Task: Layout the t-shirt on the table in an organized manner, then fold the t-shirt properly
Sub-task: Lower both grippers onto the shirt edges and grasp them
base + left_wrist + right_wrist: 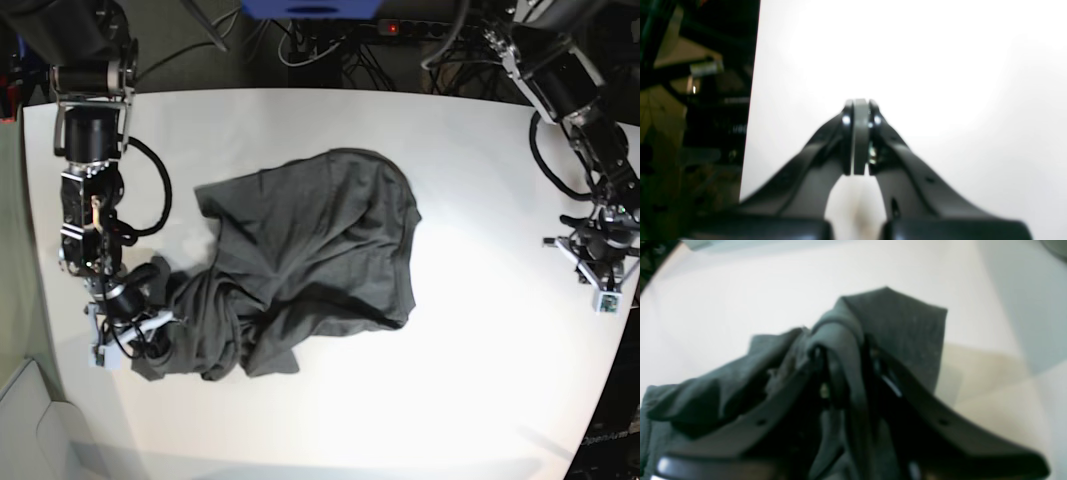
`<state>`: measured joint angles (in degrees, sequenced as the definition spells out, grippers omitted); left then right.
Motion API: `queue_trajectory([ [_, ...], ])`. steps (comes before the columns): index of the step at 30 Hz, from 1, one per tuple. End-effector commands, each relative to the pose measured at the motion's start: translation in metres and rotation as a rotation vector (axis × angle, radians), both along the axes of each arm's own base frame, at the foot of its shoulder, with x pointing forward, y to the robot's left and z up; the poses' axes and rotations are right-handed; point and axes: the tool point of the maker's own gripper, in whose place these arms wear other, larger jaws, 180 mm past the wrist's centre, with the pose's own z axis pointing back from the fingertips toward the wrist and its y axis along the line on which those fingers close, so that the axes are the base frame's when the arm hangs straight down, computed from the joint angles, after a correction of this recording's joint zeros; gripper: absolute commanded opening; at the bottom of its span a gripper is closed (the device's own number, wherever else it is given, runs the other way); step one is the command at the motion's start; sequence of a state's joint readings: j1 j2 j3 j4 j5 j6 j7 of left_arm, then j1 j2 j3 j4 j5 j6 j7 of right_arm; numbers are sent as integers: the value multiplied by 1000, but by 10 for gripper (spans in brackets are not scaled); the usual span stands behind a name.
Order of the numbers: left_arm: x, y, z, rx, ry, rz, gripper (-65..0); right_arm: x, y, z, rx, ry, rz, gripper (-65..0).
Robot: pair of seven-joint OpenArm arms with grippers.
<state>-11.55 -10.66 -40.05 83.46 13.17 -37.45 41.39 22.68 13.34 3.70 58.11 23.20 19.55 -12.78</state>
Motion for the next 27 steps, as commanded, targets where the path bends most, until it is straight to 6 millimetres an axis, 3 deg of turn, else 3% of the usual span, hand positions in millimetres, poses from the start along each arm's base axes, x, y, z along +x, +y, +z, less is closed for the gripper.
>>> queue_trajectory([
  [1, 11, 0, 19, 8, -65, -14, -645, 14, -6, 28, 12, -80, -13, -509],
  [3, 5, -16, 7, -23, -27, -13, -644, 13, -10, 23, 9, -67, -18, -474],
  [5, 0, -30, 7, -34, 10, -6, -644, 11, -20, 22, -11, -61, -28, -451],
  [8, 8, -83, 11, -100, 4, -85, -615, 10, -27, 24, -18, -62, -35, -423],
  [13, 20, -195, 31, -219, -43, -315, -453, -9, -73, 17, 10, -54, -151, -357],
  [16, 23, -240, 28, -287, -36, -398, -337, -17, -86, 23, 9, -74, -184, -327],
  [17, 22, -250, 23, -312, -23, -410, -301, -20, -90, 26, 4, -83, -193, -321],
  [23, 21, -269, -25, -419, 58, -422, -54, -47, -102, 53, -42, -168, -219, -313],
  [27, 18, -284, -53, -485, 105, -432, -10, -58, -96, 67, -76, -206, -199, -313],
])
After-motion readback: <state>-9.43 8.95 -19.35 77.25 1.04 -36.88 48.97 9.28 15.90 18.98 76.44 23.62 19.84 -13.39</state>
